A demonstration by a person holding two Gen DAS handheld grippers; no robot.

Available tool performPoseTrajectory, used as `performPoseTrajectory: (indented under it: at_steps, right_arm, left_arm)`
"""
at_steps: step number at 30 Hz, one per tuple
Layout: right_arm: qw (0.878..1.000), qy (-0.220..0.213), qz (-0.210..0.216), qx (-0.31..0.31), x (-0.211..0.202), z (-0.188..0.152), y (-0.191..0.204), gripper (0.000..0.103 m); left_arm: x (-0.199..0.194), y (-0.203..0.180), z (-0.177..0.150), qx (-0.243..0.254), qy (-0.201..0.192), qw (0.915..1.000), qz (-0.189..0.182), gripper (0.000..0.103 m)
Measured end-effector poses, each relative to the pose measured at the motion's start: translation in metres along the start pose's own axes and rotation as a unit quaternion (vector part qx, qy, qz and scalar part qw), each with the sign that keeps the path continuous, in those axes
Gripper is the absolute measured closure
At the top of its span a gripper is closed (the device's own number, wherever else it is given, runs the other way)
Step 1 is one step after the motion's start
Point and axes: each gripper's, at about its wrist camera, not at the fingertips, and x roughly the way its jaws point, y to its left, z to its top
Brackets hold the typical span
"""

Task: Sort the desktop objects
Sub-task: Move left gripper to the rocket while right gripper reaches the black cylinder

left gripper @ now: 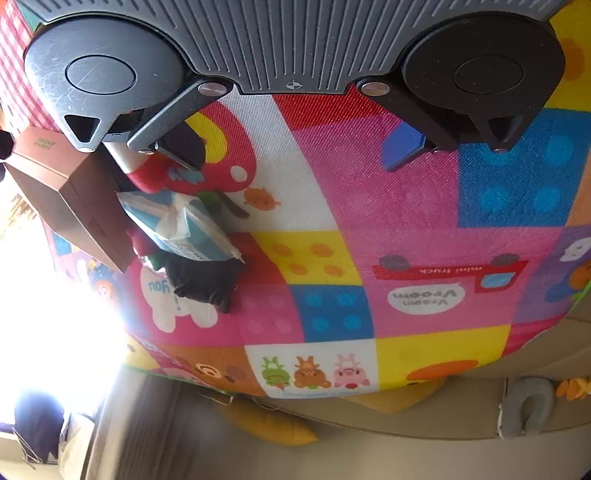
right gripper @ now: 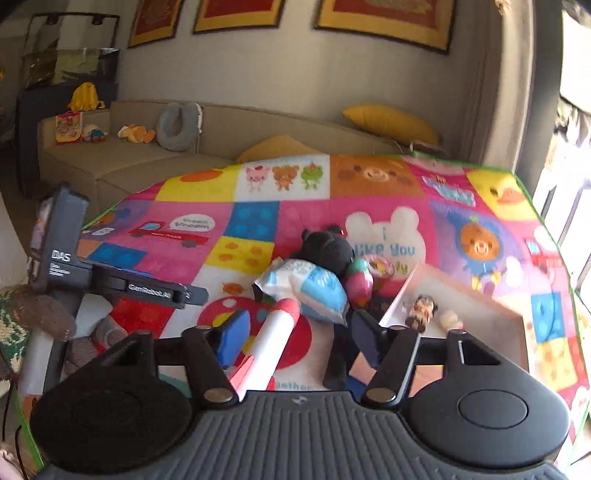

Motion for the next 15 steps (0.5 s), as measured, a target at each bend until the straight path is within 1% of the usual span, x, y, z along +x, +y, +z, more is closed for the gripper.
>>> performPoseTrajectory:
  at_steps: [1, 3, 5, 6, 8, 9, 11, 12, 15]
  right_arm:
    - [1.0, 0.016, -0.003, 0.019, 0.01, -0.004, -0.005, 0.062]
    - [0.998, 0.037, -0.026, 0.041, 0.034, -0.017, -0.012, 0.064]
    - [0.995, 0.058, -0.056, 0.054, 0.06, -0.027, -0.017, 0.064]
    - [0.994, 0.07, -0.06, 0.063, 0.071, -0.032, -0.021, 0.064]
    - [0.992, 0.078, -0.061, 0.078, 0.087, -0.04, -0.028, 0.065]
    - [0.992, 0.078, -0.058, 0.084, 0.09, -0.043, -0.03, 0.067]
    - [0.991, 0.08, -0.036, 0.101, 0.095, -0.046, -0.036, 0.073]
    - [0.991, 0.081, -0.027, 0.107, 0.097, -0.047, -0.037, 0.08]
    - [0.991, 0.075, -0.018, 0.111, 0.091, -0.051, -0.038, 0.081]
  left_arm:
    - [-0.002, -0.002, 0.0, 0.006, 0.001, 1.0, -0.001, 0.0]
    - [-0.009, -0.007, -0.002, 0.014, 0.004, 0.9998, -0.01, 0.0]
    - [-0.018, -0.016, -0.004, 0.028, 0.006, 0.9992, -0.029, 0.0]
    - [-0.023, -0.022, -0.005, 0.04, 0.006, 0.9984, -0.04, 0.0]
    - [-0.032, -0.038, -0.009, 0.079, 0.009, 0.9949, -0.062, 0.0]
    - [-0.036, -0.046, -0.011, 0.101, 0.007, 0.9925, -0.069, 0.0]
    - [-0.04, -0.06, -0.013, 0.135, 0.005, 0.9883, -0.071, 0.0]
    - [-0.04, -0.066, -0.014, 0.144, 0.007, 0.9871, -0.069, 0.0]
    - [-0.04, -0.08, -0.014, 0.155, 0.017, 0.9854, -0.07, 0.0]
